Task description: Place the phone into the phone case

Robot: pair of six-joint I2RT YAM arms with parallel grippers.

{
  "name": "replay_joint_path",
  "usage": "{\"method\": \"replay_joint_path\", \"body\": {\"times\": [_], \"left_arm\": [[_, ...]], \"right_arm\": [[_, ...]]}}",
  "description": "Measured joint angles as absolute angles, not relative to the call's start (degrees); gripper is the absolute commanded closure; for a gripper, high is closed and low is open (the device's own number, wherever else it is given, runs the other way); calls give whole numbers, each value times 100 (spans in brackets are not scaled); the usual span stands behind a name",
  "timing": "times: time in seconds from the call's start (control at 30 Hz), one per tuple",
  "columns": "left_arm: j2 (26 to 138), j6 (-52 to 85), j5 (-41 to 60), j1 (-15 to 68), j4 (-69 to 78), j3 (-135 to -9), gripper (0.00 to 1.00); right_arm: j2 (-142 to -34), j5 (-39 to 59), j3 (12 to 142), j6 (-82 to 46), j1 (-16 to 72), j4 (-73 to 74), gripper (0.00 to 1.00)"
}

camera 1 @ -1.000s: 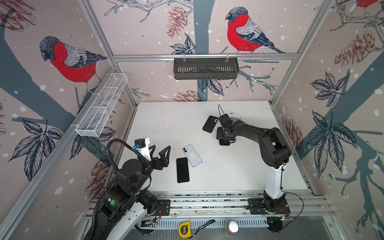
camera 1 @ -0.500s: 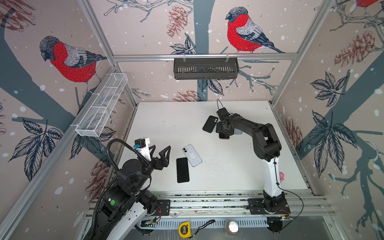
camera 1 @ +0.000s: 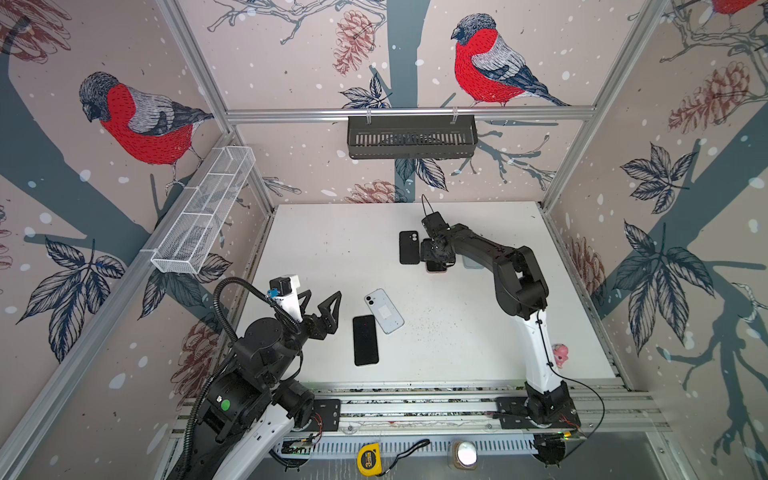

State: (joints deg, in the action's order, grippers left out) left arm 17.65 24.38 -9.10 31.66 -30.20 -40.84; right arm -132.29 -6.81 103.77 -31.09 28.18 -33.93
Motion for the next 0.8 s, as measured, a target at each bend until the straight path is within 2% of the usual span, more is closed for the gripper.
{"method": "replay_joint_path", "body": {"times": [0.3,0.37,0.47,0.63,0.8], "left_arm": [[1796,2438,-913,3166,-3020,-4082,12],[1800,2438,-913,3166,-3020,-4077,12],[1826,2438,-910,3166,-3020,-4073,12],[1841,2438,-910,3166,-3017,-4073,12],[1841,2429,-908,3166,-3020,-4073,12]], "right_arm": [[-13450,-792,10722,-2976,2759,-3621,23],[-13450,-794,10742,-2976,2759,-3638,16],[-13469,-768,10833,-2952,2759,-3653,0],[-13284,-569,10737,-2941,2683,-3879,0],[-12307,-491,9907,-2987,2318,-3802,5]]}}
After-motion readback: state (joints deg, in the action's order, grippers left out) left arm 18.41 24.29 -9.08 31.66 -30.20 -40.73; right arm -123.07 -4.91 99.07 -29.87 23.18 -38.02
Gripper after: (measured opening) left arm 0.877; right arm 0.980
